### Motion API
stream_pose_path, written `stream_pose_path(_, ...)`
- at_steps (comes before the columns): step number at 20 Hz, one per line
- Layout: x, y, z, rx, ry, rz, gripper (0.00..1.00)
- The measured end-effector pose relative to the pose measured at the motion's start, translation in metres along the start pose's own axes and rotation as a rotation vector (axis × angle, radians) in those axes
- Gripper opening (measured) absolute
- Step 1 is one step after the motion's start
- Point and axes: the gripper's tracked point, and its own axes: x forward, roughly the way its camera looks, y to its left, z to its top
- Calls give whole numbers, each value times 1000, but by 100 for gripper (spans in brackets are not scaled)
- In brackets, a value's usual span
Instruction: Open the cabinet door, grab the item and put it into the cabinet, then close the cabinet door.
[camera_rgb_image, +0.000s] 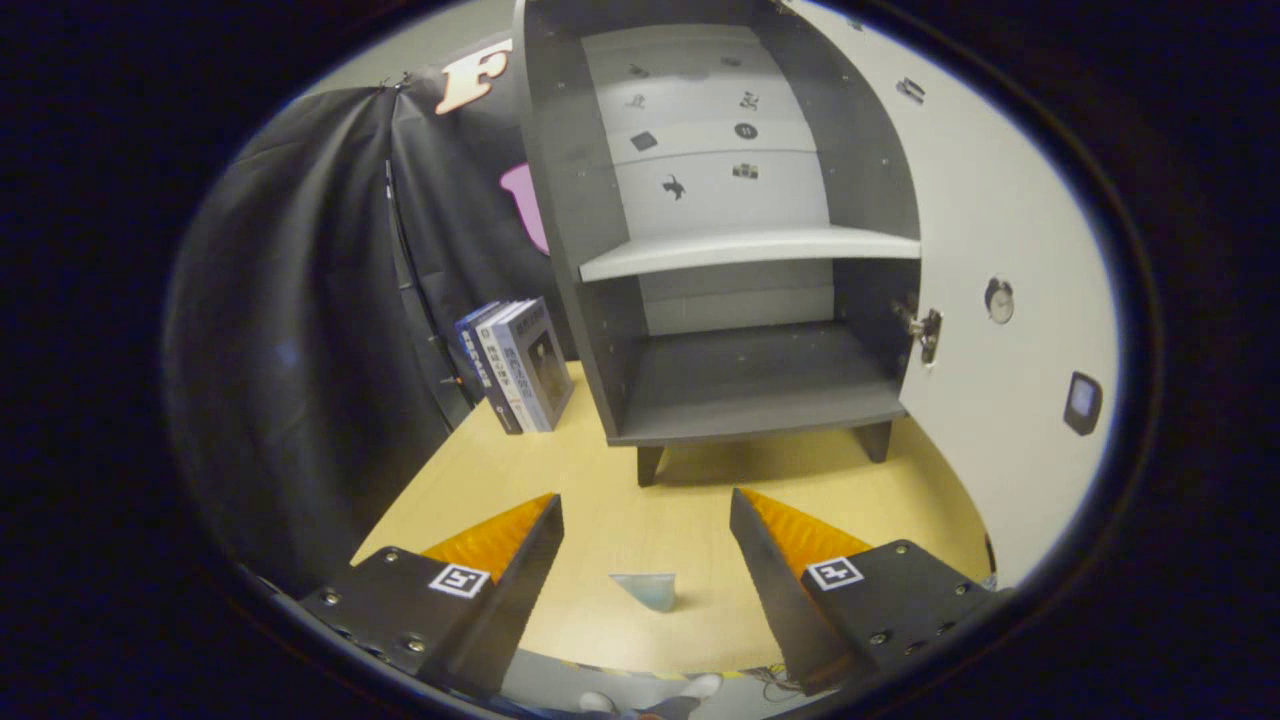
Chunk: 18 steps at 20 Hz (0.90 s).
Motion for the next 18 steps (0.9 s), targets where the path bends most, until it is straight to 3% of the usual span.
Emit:
stream_pose_path(5, 40, -1, -69, 25, 124, -19, 100)
stream_pose_path(10, 64, -3, -110, 34, 189, -31, 98)
stream_pose_path(12, 70, -5, -123, 33, 209, -37, 93)
stream_pose_path(14, 69, -5, -121, 31, 200, -45, 58)
stream_pose_path(18, 57, -3, -100, 15, 179, -36, 57)
